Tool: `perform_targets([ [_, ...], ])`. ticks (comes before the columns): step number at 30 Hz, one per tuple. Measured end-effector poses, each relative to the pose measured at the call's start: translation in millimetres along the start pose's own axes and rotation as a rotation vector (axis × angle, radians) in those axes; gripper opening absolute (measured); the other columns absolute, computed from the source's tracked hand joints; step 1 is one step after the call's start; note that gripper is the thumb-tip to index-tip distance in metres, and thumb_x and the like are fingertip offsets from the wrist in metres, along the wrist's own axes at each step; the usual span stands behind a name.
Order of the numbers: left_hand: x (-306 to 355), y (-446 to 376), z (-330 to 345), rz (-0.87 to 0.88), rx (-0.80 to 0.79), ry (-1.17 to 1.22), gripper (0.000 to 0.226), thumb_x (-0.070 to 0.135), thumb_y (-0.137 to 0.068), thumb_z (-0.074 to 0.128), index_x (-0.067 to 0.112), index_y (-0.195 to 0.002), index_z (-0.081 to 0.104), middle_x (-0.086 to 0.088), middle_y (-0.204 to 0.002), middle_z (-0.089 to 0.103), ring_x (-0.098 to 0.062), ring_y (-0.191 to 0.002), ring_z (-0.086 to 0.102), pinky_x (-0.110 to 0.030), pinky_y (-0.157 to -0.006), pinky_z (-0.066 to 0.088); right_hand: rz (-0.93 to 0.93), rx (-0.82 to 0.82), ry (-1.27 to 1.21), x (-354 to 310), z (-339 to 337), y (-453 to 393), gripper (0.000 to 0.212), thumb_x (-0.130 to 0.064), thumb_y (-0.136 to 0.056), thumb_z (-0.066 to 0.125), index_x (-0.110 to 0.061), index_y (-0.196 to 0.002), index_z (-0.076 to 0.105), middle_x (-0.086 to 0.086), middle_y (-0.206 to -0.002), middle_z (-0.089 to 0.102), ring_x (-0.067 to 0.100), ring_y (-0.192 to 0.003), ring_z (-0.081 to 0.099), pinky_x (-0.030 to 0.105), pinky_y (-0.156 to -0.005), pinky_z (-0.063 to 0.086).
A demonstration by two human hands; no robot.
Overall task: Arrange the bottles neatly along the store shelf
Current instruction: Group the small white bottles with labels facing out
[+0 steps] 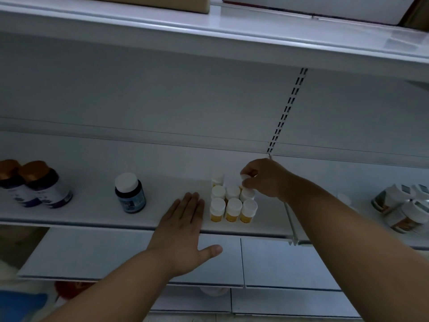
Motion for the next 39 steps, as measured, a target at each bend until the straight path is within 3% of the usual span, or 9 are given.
perform_targets([
  [8,0,1,0,-0.005,-0.008,-0.021,0.112,0.089,-0.078,0.011,0.012,-0.154,-0.018,-0.006,-0.16,-0.027,-0.02,-0.148,-0.025,-0.036,-0.119,-0.016,-0.013,-0.022,0.023,-5,4,-2,0.022,-0.02,-0.087,0.063,-0.015,-0.108,0.067,0.002,-0.109,0.065,0.017,-0.096,0.059,0.029,-0.081,0.047],
  [11,0,0,0,0.002,-0.005,-0.012,0.117,0.09,-0.069,0.001,0.012,-0.154,-0.016,-0.007,-0.161,-0.025,-0.021,-0.148,-0.024,-0.037,-0.12,-0.014,-0.024,0.001,0.025,-10,2,-3,0.025,-0.024,-0.089,0.063,-0.017,-0.114,0.065,0.001,-0.113,0.063,0.015,-0.098,0.058,0.027,-0.082,0.046],
  [15,1,1,-1,0.003,-0.014,-0.024,0.12,0.09,-0.065,-0.002,0.012,-0.154,-0.016,-0.008,-0.161,-0.025,-0.021,-0.148,-0.023,-0.038,-0.12,-0.014,-0.229,0.133,0.054,-46,-9,-4,0.024,-0.024,-0.09,0.064,-0.022,-0.115,0.064,-0.008,-0.11,0.061,0.006,-0.092,0.055,0.003,-0.07,0.035],
  [19,1,0,0,0.0,-0.027,-0.014,0.12,0.091,-0.064,-0.001,0.012,-0.154,-0.017,-0.007,-0.161,-0.026,-0.02,-0.148,-0.024,-0.038,-0.12,-0.014,-0.379,0.003,0.153,-76,12,-14,0.029,-0.021,-0.086,0.068,-0.026,-0.115,0.063,-0.007,-0.113,0.057,0.007,-0.089,0.053,0.019,-0.074,0.036],
  [25,0,0,2,0.003,-0.026,-0.017,0.12,0.091,-0.065,-0.001,0.012,-0.154,-0.016,-0.007,-0.161,-0.025,-0.021,-0.148,-0.023,-0.038,-0.121,-0.012,-0.423,-0.031,0.184,-80,22,-23,0.034,-0.01,-0.084,0.067,-0.02,-0.116,0.065,-0.004,-0.114,0.062,-0.001,-0.081,0.047,0.019,-0.078,0.041],
  [31,1,0,-2,0.006,-0.021,-0.025,0.121,0.091,-0.064,-0.001,0.012,-0.155,-0.015,-0.008,-0.162,-0.023,-0.021,-0.148,-0.023,-0.037,-0.12,-0.015,-0.361,0.183,-0.247,-86,-33,38,0.03,-0.017,-0.092,0.062,-0.035,-0.116,0.063,-0.025,-0.104,0.062,-0.012,-0.086,0.056,0.001,-0.075,0.04],
  [33,1,0,-2,0.001,-0.021,-0.03,0.12,0.091,-0.067,0.001,0.012,-0.155,-0.016,-0.008,-0.162,-0.024,-0.021,-0.148,-0.024,-0.036,-0.119,-0.016,-0.349,0.157,-0.55,-89,-40,72,0.03,-0.014,-0.093,0.06,-0.036,-0.112,0.065,-0.018,-0.106,0.067,-0.004,-0.088,0.062,0.011,-0.08,0.046],
  [37,2,2,-4,-0.003,-0.002,-0.022,0.115,0.091,-0.078,0.018,0.012,-0.154,-0.017,-0.007,-0.163,-0.021,-0.021,-0.149,-0.021,-0.036,-0.119,-0.016,-0.309,-0.079,-1.336,-95,-21,118,0.029,-0.008,-0.09,0.059,-0.01,-0.118,0.063,0.014,-0.105,0.067,0.039,-0.101,0.067,0.045,-0.09,0.055],
  [39,2,2,-4,-0.004,-0.005,-0.03,0.115,0.09,-0.078,0.02,0.012,-0.154,-0.017,-0.007,-0.163,-0.021,-0.021,-0.149,-0.021,-0.035,-0.117,-0.017,-0.229,-0.129,-1.54,-90,-10,125,0.035,-0.008,-0.086,0.059,-0.002,-0.121,0.059,0.017,-0.099,0.066,0.042,-0.098,0.065,0.045,-0.088,0.056],
])
Point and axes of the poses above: each hand's wrist, its own y-axis away from the middle knuckle, its own z-axis out of the palm, x = y × z, the point moved 10 cm from there along -y, towards the middle knuckle
